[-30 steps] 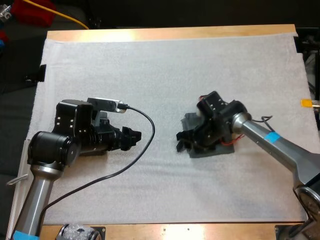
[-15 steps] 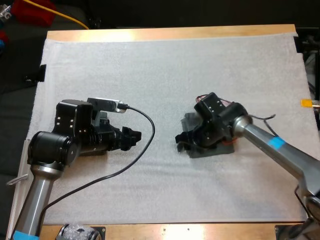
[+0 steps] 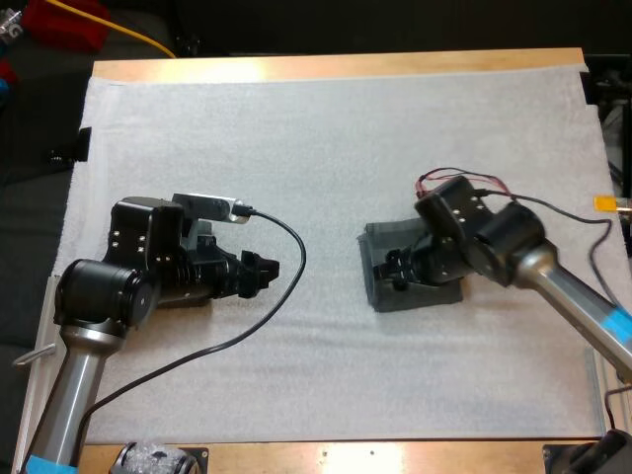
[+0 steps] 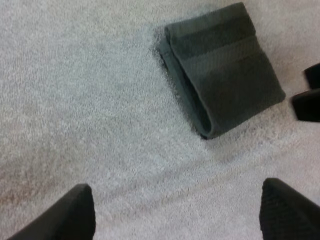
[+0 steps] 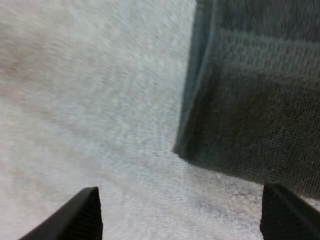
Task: Pick towel from pile, fold and stack
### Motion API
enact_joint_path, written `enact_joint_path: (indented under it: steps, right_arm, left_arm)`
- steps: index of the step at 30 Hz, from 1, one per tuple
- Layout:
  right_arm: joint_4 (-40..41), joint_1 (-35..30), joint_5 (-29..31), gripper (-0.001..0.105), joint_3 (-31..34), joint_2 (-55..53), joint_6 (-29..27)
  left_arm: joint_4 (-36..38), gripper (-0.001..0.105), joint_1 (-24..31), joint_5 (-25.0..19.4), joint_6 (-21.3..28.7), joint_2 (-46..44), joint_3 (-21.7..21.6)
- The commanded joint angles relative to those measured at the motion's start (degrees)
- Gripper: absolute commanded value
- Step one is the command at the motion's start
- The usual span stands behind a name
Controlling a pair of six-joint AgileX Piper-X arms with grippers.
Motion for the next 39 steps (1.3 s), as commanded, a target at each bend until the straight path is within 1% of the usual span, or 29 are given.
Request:
enact_joint_path:
  steps: [1,4,10,19,27,31,33,35,38,39]
  right_arm:
    - [0.4,-0.2,0.3,0.064,-0.5,-2.2,-0.6]
    - [0.4,-0.2,0.4,0.064,-0.5,-5.8,0.4]
    - [0.6,-0.2,2.9,0.064,-0.5,-12.8,2.2]
    - [4.2,-0.2,4.9,0.064,-0.5,-20.4,3.1]
    - [3.6,-0.2,4.9,0.064,-0.5,-22.2,3.3]
    - [3.6,-0.2,4.9,0.064,-0.5,-22.2,3.3]
    - [3.6,-0.2,4.9,0.064,-0.5,-22.2,3.3]
    - [3.2,-0.2,4.9,0.064,-0.5,-22.2,3.3]
    - [2.4,-0.2,4.8,0.064,-0.5,-22.2,3.3]
    - [2.2,-0.2,4.7,0.064,-0.5,-22.2,3.3]
  left_arm:
    - [0.7,0.066,-0.3,0.3,0.1,-0.2,-0.3]
    - [1.4,0.066,-0.3,0.4,0.1,-0.2,-0.3]
    - [2.3,0.066,-0.3,0.6,0.1,-0.2,-0.3]
    - [2.3,0.066,-0.3,1.0,0.1,-0.2,-0.3]
    - [2.0,0.066,-0.3,1.6,0.1,-0.2,-0.3]
    - [-0.2,0.066,-0.3,1.9,0.1,0.0,-0.2]
    - [-1.7,0.066,-0.3,3.3,0.1,0.3,0.2]
    - [-4.4,0.066,-0.3,6.0,-0.1,0.9,1.3]
    - [-7.8,0.072,-0.3,9.8,-1.7,2.3,4.0]
    - [-8.7,0.072,-0.3,10.8,-2.3,2.8,4.7]
